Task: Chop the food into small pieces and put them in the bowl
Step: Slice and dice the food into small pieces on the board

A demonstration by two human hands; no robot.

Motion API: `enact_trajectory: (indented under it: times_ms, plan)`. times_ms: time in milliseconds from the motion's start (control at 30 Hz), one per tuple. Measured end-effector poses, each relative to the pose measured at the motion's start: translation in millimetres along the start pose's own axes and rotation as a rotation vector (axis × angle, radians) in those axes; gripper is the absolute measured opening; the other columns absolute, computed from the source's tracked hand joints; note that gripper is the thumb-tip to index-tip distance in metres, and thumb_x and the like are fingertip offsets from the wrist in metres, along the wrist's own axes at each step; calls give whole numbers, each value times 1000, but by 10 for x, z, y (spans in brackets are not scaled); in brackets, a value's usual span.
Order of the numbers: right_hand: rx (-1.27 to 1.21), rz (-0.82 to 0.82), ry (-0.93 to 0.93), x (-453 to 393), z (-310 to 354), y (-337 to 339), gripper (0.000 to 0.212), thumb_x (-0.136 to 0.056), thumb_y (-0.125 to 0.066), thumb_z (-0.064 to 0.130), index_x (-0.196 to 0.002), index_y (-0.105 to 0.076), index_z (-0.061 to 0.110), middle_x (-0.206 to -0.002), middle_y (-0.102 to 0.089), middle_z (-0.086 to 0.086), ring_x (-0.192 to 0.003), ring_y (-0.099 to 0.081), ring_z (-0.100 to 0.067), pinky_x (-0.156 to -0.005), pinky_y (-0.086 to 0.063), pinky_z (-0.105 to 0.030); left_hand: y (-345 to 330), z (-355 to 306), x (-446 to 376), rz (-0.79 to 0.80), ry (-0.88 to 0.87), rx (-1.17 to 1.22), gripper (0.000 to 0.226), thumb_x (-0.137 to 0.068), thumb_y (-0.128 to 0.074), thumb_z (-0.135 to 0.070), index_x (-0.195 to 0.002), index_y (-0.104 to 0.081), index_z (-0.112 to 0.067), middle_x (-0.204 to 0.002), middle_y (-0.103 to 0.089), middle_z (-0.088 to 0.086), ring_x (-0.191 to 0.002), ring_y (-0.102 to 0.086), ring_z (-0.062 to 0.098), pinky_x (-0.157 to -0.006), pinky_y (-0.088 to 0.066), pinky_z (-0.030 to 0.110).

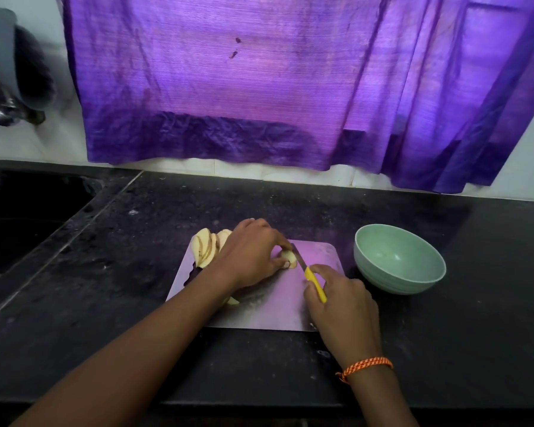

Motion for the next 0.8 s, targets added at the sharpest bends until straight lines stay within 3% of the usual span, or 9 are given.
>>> enact_trajectory:
  times_ms: [333, 467, 600, 800]
  plan:
    - [65, 18, 72, 14, 91, 59, 36, -103, -48, 42, -138, -55, 38, -99, -68, -9, -90, -65, -34, -67, -38, -37, -75, 56, -7, -19, 84, -24, 31, -90, -75, -61, -107, -84, -37, -107, -78, -19, -100, -59, 10, -102, -45, 37]
    - [85, 32, 84, -18, 73, 2, 36, -100, -48, 43, -135, -56, 39, -93, -68, -8, -87, -64, -33, -66, -41, -37, -113, 75, -13, -40, 95, -34, 31, -90, -75, -61, -104, -85, -35, -109, -78, -20, -101, -59, 10, -100, -46, 35]
    - [80, 47, 100, -10, 70, -27, 29, -102, -47, 40, -127, -60, 35, -93, -67, -7, -86, -63, -32, -65, -35, -36, -153, 48, 6, -40, 111, -57, 30, -89, -75, -60, -101, -86, -35, -108, -78, -21, -100, -59, 9, -99, -48, 36]
    - [61, 73, 97, -121, 74, -51, 26, -104, -44, 41, -123, -59, 32, -98, -68, -7, -91, -62, -31, -69, -43, -39, -163, 47, -40, -37, 140, -78, 31, -88, -75, -63, -103, -85, -38, -105, -79, -19, -97, -60, 8, -102, -51, 39]
Point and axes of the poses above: each hand's wrist, its own x-axis away from the middle knuckle, its own y-axis out of the back of the hand, z = x × y, the point moved 2 cm from there along -x, towards the middle knuckle
